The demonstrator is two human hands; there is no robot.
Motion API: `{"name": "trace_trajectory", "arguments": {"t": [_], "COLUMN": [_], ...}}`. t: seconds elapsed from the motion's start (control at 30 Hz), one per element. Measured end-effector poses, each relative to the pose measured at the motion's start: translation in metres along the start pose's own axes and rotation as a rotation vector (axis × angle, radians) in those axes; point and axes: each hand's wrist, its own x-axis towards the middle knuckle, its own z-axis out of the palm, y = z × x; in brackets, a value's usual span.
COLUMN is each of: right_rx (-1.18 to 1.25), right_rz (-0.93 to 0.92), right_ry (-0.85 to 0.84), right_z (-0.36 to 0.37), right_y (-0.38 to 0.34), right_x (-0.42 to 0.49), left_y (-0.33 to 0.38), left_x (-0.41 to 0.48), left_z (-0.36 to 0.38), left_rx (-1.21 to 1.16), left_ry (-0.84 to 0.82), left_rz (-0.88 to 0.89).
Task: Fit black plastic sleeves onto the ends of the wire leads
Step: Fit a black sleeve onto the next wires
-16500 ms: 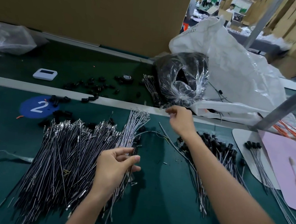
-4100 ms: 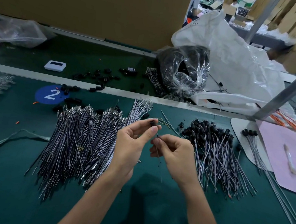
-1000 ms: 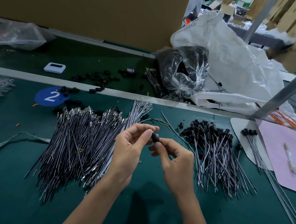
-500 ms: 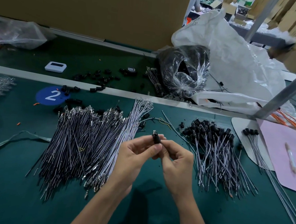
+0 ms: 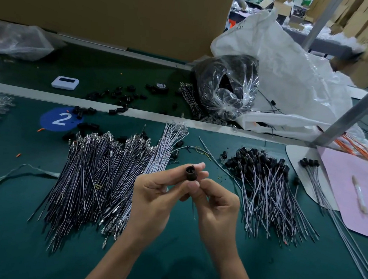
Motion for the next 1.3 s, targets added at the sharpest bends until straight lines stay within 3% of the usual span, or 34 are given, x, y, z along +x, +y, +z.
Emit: {"name": "trace_trajectory", "arguments": {"t": [0.13,0.3,0.47,0.6,0.7,0.87,1.17,1.3], "right_rx": [0.057,0.04,-0.21,-0.636,-0.936,-1.335,-1.591,-1.458], "right_rz": [0.02,0.037,0.217,0.162,0.271,0.364,0.225,0.246], "right_ry": [-0.01,0.005,-0.114,-0.088,-0.049,-0.201,-0.362,-0.405], "right_z": [0.0,0.002,-0.013,-0.04,-0.067,-0.102,-0.117,-0.114], "right_y": [0.003,0.016,0.036,0.063,0.094,0.132,0.151,0.141], "right_x": [-0.004,-0.011,0.007,0.083,0.16,0.224,0.248,0.245], "left_y": [0.002,-0.005,-0.03,-0.047,-0.052,-0.056,-0.057,-0.051], "left_x": [-0.001,0.003,0.02,0.035,0.037,0.036,0.038,0.037], "left_z": [0.003,0.006,-0.007,-0.034,-0.042,-0.043,-0.042,-0.037], "left_rx": [0.01,-0.001,0.054,0.28,0.421,0.491,0.507,0.435], "left_ry": [0.003,0.097,0.232,0.261,0.228,0.218,0.182,0.195], "left_rz": [0.021,-0.107,-0.389,-0.477,-0.52,-0.55,-0.534,-0.474]}}
